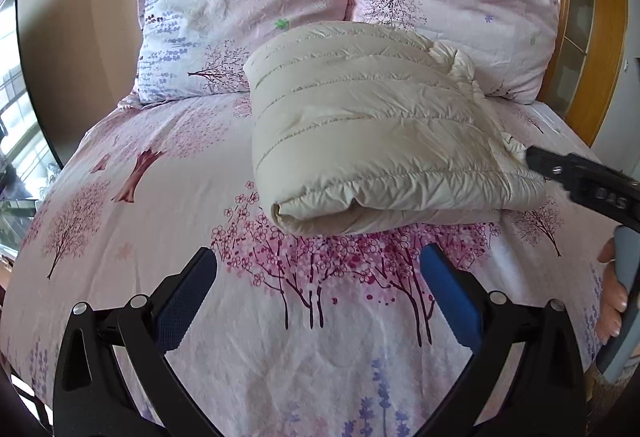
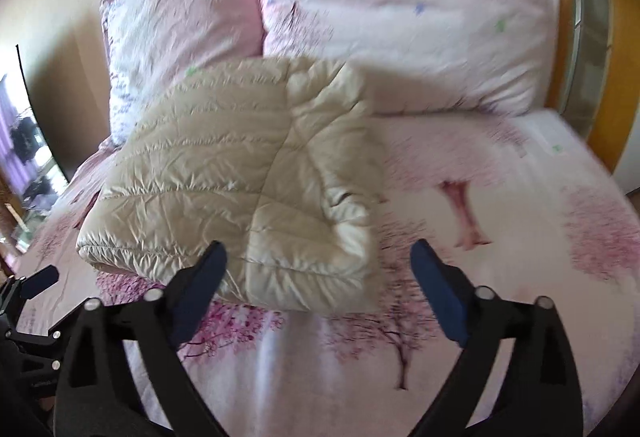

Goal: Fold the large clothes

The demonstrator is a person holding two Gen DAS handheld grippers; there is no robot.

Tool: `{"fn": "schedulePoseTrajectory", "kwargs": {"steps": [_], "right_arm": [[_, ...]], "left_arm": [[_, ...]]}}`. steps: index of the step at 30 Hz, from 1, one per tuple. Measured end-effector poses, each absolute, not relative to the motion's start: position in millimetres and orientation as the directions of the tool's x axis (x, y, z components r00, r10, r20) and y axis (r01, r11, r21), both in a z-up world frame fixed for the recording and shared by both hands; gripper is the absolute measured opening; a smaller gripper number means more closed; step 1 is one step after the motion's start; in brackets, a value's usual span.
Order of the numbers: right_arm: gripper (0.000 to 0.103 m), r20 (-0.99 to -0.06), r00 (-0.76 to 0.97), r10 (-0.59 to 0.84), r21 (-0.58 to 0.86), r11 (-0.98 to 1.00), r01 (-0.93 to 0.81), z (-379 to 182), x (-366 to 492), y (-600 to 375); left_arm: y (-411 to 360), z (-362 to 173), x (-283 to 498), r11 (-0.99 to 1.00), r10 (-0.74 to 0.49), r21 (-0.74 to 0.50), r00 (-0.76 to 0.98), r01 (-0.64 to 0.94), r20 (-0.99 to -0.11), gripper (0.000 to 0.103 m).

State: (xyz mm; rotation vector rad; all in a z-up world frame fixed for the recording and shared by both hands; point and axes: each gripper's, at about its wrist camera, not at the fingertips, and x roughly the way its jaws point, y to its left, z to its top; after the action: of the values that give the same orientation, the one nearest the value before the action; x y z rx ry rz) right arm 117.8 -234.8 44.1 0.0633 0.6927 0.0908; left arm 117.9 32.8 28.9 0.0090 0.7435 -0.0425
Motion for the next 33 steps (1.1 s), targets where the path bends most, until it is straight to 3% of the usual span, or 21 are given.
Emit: {"fn": "schedulePoseTrajectory", "kwargs": {"steps": [1,6,11,17,28,33], "right_arm": [[0.101,-0.611,0.789,0.071,0.06,0.997,-0.044,48.0,109.9,-234.6],[0.101,-0.539,0.841,0.038,0.049,0.999,-0.013,59.7,83.8,-236.8],[0.101,-0.583,0.801,0.134,0.156,0.986,-0.051,55.9,71.4,-241.8],[0.101,-0.613,0.781,0.116,0.084,0.993,-0.082,48.8,60.9,-223.0],[0.101,-0.754,0.649,0.096,0.037,0.994,-0.104,17.0,75.3,-201.4],[0.101,-0.761,0.644,0.078,0.015,0.995,-0.102,13.7,75.4,-201.2]], "left_arm": [[32.2,29.0,116.1,0.999,-0.03,-0.004,0.737,0.038,-0.676,0.102],[31.3,28.8,108.0,1.0,-0.02,0.002,0.733,0.03,-0.68,0.102],[35.2,29.9,104.2,1.0,-0.012,0.0,0.717,0.017,-0.697,0.102],[39.5,30.7,100.6,1.0,-0.013,-0.01,0.695,0.009,-0.718,0.102],[33.7,22.7,106.2,0.999,0.001,0.024,0.644,0.027,-0.765,0.102],[38.1,19.1,109.7,0.999,0.013,0.03,0.624,0.017,-0.781,0.102]]}}
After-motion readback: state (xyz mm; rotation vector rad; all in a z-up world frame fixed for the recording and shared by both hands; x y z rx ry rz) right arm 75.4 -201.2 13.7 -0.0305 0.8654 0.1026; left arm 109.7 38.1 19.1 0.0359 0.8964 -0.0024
